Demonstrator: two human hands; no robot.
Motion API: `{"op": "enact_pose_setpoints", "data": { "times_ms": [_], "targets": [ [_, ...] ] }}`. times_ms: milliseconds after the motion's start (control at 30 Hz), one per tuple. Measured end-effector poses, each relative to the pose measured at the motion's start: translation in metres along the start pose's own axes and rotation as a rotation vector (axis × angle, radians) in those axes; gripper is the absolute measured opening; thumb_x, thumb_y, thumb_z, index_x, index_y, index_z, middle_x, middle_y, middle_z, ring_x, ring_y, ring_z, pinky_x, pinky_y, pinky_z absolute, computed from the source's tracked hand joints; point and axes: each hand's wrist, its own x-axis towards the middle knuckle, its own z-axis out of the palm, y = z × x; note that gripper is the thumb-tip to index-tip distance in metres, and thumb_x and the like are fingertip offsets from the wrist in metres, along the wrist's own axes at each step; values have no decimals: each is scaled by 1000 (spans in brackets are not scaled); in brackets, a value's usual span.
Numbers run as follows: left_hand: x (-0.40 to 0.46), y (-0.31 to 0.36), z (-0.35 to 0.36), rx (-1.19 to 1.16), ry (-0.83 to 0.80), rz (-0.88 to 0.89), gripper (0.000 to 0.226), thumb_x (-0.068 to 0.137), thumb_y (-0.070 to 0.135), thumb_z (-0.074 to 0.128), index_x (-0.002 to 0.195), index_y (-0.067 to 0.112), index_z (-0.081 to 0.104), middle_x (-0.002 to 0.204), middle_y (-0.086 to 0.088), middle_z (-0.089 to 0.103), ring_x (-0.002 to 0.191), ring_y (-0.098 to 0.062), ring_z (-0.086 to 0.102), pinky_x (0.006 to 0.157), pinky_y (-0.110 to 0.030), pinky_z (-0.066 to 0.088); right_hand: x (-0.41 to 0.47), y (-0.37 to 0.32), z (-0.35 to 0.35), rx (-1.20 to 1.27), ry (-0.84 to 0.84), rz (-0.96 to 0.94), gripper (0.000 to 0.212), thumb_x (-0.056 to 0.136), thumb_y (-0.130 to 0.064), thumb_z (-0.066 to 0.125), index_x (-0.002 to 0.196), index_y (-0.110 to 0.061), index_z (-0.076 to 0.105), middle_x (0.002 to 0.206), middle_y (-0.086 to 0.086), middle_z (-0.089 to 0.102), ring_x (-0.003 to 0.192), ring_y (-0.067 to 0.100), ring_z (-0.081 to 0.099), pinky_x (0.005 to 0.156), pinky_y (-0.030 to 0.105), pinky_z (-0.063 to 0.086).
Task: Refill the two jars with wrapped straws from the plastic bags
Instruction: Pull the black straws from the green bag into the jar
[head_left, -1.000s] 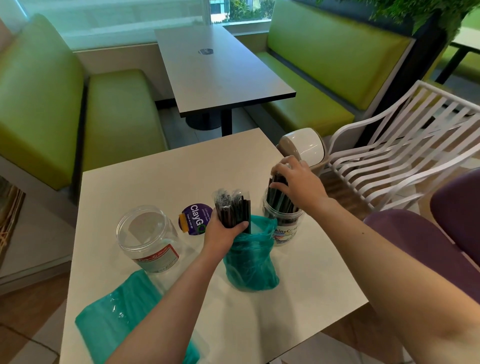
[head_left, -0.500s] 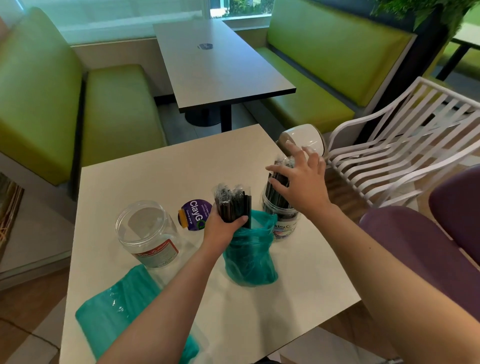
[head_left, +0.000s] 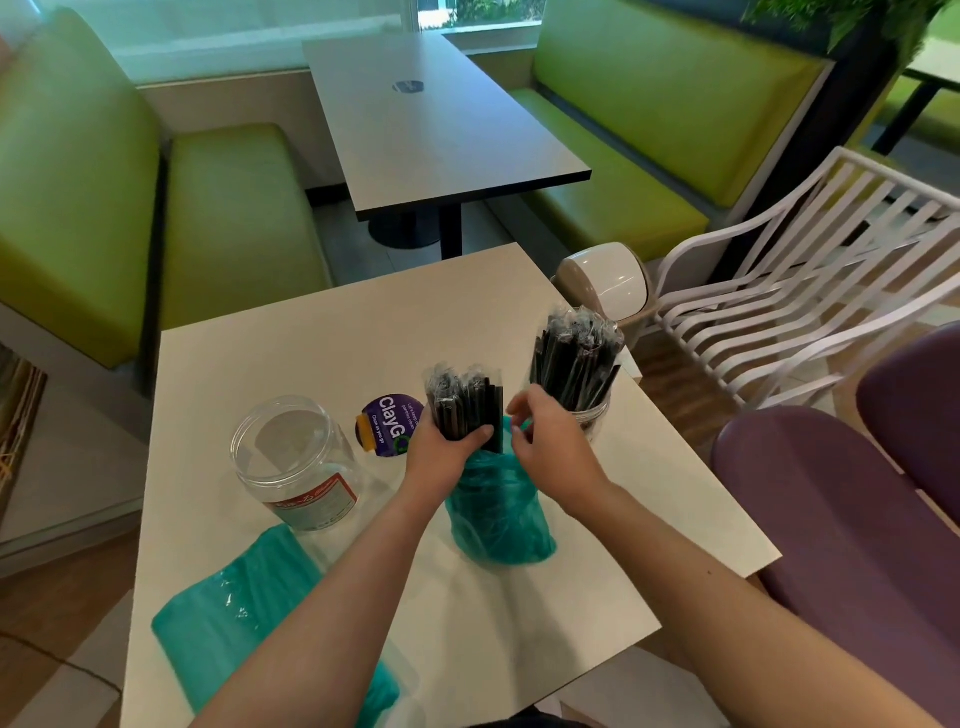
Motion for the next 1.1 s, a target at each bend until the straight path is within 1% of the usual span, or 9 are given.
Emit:
{"op": "enact_pose_setpoints", "data": {
  "times_ms": [100, 233, 300, 433, 500, 600, 667, 800, 1100],
  "targets": [
    [-1, 0, 0, -14, -18, -1, 56, 76, 22, 82, 124, 16, 53, 107, 6, 60, 101, -12, 56, 84, -25, 42, 1, 8, 9, 65, -69, 169, 25, 88, -10, 66, 101, -18, 47, 96, 1, 60, 82, 13, 57, 70, 24, 43],
    [-1, -1, -1, -45, -45, -11, 48, 78, 20, 81, 119, 17, 56, 110, 1, 64, 101, -14, 59, 84, -26, 44, 10, 8, 8, 163, -149, 276, 51, 82, -15, 76, 122, -17, 45, 99, -2, 56, 89, 13, 55, 64, 20, 41],
    [-1, -1, -1, -57, -57, -10, 47, 77, 19, 81, 117, 18, 56, 110, 1, 64, 102, -15, 60, 85, -27, 45, 13, 9, 8, 209, -179, 285, 56, 80, -16, 78, 127, -17, 47, 101, -3, 57, 95, 15, 57, 70, 23, 45],
    [0, 0, -2, -81, -79, -18, 46, 77, 20, 82, 115, 20, 56, 111, 0, 66, 104, -16, 61, 88, -29, 48, 14, 15, 11, 233, -197, 270, 41, 82, -25, 77, 118, -20, 60, 101, -4, 61, 97, 20, 62, 82, 35, 52],
    [-1, 1, -2, -91, -87, -21, 45, 77, 20, 82, 113, 21, 56, 107, 3, 65, 101, -15, 61, 84, -26, 47, 12, 16, 10, 265, -197, 244, 33, 85, -26, 74, 115, -21, 63, 99, -5, 64, 97, 18, 62, 84, 33, 52],
    [-2, 2, -2, -92, -90, -18, 43, 77, 20, 81, 111, 21, 56, 103, 5, 64, 98, -13, 60, 81, -24, 45, 8, 13, 7, 319, -183, 223, 30, 92, -23, 65, 122, -19, 61, 108, -6, 65, 100, 10, 58, 76, 17, 46],
    [-1, 1, -1, -72, -72, -16, 41, 78, 21, 81, 110, 22, 56, 102, 6, 64, 97, -13, 60, 80, -25, 44, 7, 11, 6, 353, -160, 252, 28, 97, -22, 58, 124, -18, 58, 109, -7, 61, 101, 9, 56, 79, 19, 42],
    [0, 1, 0, -31, -42, -19, 41, 78, 24, 81, 110, 23, 56, 103, 6, 64, 96, -13, 61, 80, -26, 45, 9, 11, 6, 333, -116, 277, 13, 98, -20, 53, 107, -11, 56, 99, 2, 64, 95, 17, 58, 79, 26, 41],
    [1, 6, 5, 21, -32, 10, 42, 78, 26, 81, 111, 23, 55, 102, 6, 62, 96, -14, 58, 81, -27, 44, 18, -7, -22, 241, -37, 195, 19, 102, -26, 46, 114, -12, 48, 102, 2, 65, 95, 16, 61, 85, 37, 49]
  ]
}}
